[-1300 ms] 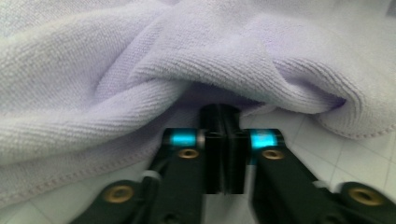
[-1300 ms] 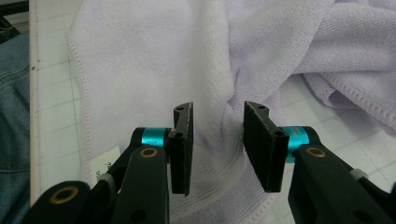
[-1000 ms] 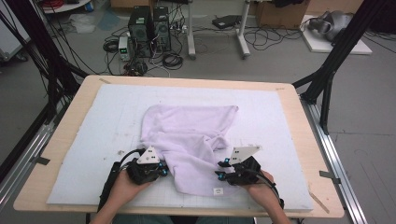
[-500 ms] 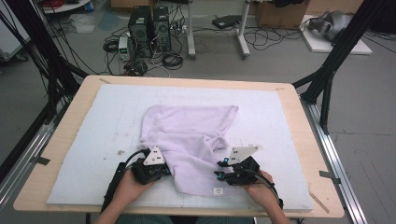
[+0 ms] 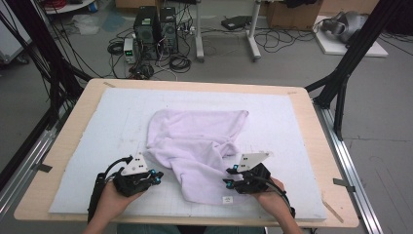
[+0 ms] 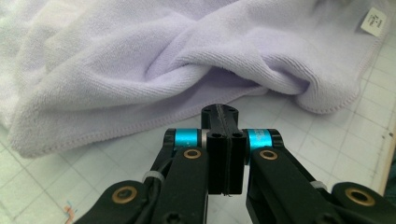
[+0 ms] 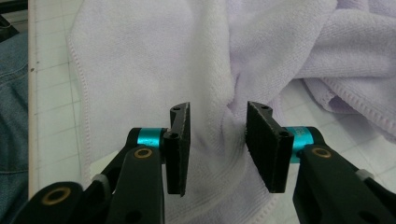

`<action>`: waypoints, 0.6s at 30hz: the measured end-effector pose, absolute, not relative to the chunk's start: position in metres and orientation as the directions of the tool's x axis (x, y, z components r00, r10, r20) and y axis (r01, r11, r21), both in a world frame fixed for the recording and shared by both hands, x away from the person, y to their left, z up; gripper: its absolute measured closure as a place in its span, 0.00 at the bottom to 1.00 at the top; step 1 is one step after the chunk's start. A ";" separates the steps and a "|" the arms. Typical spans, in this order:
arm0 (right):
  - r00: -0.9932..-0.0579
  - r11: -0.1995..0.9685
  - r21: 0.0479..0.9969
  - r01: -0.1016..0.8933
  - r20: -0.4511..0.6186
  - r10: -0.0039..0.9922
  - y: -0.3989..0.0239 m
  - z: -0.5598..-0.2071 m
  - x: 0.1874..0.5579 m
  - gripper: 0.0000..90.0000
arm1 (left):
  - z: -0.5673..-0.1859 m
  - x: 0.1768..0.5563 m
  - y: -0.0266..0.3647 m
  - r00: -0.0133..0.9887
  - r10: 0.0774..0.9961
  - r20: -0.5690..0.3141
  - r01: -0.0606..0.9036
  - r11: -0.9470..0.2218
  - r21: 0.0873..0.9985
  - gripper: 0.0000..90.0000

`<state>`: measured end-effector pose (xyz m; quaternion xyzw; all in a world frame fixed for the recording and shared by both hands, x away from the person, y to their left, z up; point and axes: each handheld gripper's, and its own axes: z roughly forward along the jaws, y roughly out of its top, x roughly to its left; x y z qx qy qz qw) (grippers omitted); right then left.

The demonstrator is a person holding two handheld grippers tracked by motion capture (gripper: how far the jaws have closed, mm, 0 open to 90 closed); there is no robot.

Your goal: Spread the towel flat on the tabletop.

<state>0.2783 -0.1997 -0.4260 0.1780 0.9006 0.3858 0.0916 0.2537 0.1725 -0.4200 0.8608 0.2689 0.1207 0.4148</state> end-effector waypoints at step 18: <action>-0.917 0.649 0.717 0.255 -0.033 0.397 -0.198 -0.430 0.281 0.64 | -0.445 0.274 0.121 0.838 0.545 0.031 0.338 -0.563 0.754 0.75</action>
